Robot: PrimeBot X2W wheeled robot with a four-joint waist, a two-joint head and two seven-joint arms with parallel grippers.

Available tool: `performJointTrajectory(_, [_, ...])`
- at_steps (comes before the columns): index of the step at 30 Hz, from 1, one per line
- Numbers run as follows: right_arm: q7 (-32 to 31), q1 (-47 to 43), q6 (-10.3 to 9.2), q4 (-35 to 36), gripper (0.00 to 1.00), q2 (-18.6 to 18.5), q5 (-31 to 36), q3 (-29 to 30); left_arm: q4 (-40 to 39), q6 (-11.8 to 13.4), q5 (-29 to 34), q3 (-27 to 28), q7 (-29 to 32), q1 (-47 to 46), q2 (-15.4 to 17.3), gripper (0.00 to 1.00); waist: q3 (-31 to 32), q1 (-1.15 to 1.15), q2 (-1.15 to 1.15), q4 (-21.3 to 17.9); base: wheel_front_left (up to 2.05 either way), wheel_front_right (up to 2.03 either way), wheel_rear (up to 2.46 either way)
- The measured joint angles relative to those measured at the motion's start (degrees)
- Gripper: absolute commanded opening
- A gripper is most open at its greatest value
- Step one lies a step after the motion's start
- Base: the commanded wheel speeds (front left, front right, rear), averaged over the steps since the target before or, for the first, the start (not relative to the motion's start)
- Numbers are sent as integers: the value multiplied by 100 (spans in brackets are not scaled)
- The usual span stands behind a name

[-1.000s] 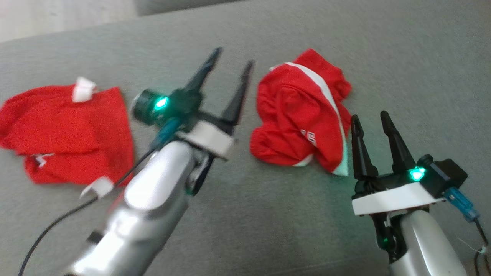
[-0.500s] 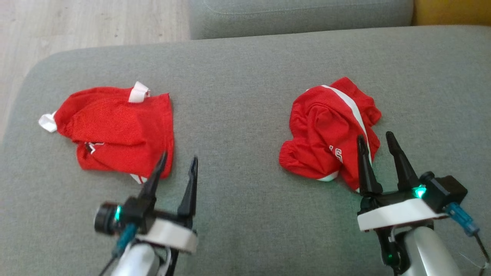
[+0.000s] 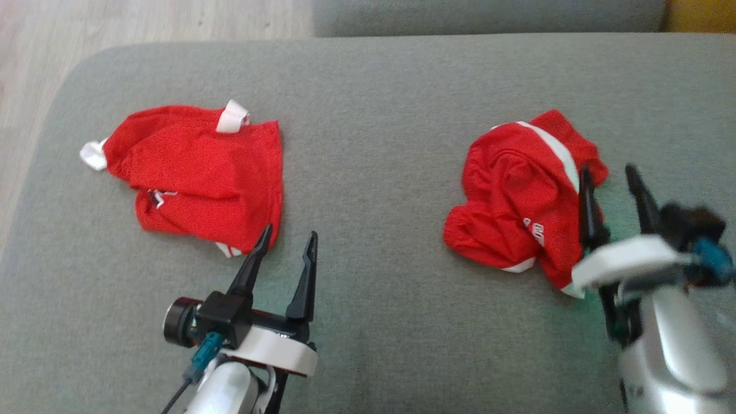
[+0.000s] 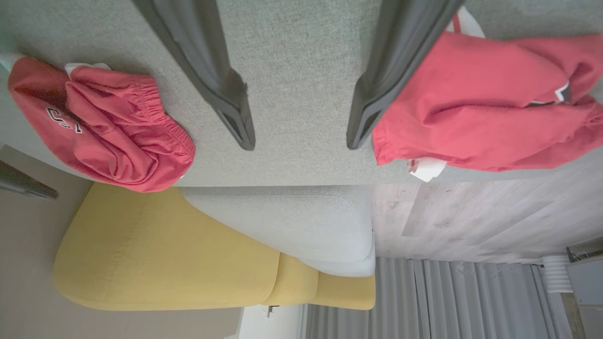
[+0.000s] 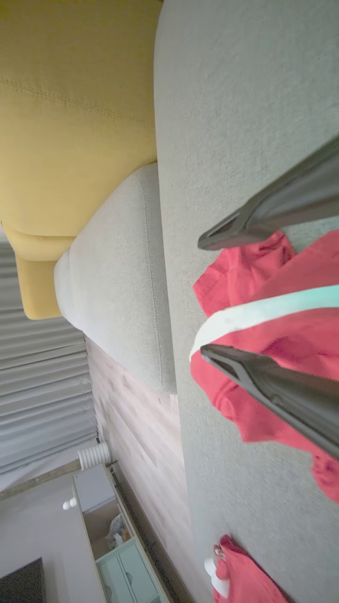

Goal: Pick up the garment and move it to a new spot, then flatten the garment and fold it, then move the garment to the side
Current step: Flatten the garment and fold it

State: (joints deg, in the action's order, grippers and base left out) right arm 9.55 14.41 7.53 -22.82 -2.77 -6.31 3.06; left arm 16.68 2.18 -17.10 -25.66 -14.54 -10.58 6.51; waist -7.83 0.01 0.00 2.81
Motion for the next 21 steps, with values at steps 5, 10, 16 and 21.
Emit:
performJointTrajectory(5, [-378,887,0,-636,100,1,59,87,97,-103,53,19,0,-64,-118,100,-228,0,0,160,0,0,0])
performJointTrajectory(10, [-431,1107,0,-1230,100,0,152,136,105,-180,124,145,0,-257,-194,100,-422,1,0,279,0,0,0])
performJointTrajectory(16, [-435,1306,0,-1866,9,-1,-71,-135,118,-264,211,208,0,-331,-240,100,-546,0,0,313,0,0,0])
performJointTrajectory(21, [-326,1473,0,-2131,0,-3,-74,-394,168,-277,252,347,0,-330,-280,100,-433,-1,0,289,0,0,0])
